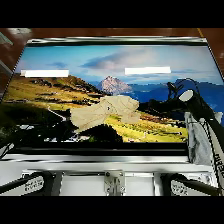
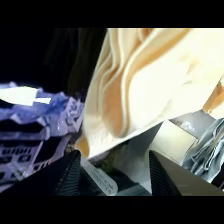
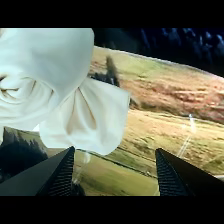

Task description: Fold the shirts.

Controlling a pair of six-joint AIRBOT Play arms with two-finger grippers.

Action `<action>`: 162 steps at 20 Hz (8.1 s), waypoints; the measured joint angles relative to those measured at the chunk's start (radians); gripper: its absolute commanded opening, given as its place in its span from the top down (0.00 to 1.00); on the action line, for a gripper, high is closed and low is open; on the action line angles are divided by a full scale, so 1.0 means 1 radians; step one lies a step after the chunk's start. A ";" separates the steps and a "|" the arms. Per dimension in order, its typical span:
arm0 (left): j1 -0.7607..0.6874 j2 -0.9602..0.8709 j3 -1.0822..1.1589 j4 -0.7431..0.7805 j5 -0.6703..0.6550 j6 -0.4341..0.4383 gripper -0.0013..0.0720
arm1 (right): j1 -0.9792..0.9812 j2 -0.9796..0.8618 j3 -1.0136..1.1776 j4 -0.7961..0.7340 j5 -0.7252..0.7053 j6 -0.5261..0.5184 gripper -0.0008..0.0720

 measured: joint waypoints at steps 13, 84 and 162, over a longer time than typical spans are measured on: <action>-0.019 -0.063 -0.002 -0.006 -0.036 0.105 0.94 | 0.002 -0.024 0.000 -0.001 0.007 0.020 0.05; 0.046 -0.019 0.558 0.503 0.030 -0.283 0.81 | 0.113 -0.379 0.682 -0.017 -0.152 0.106 0.56; 0.282 0.826 1.358 0.597 -0.145 -0.130 0.94 | -0.110 0.815 0.807 -0.226 0.037 -0.237 0.90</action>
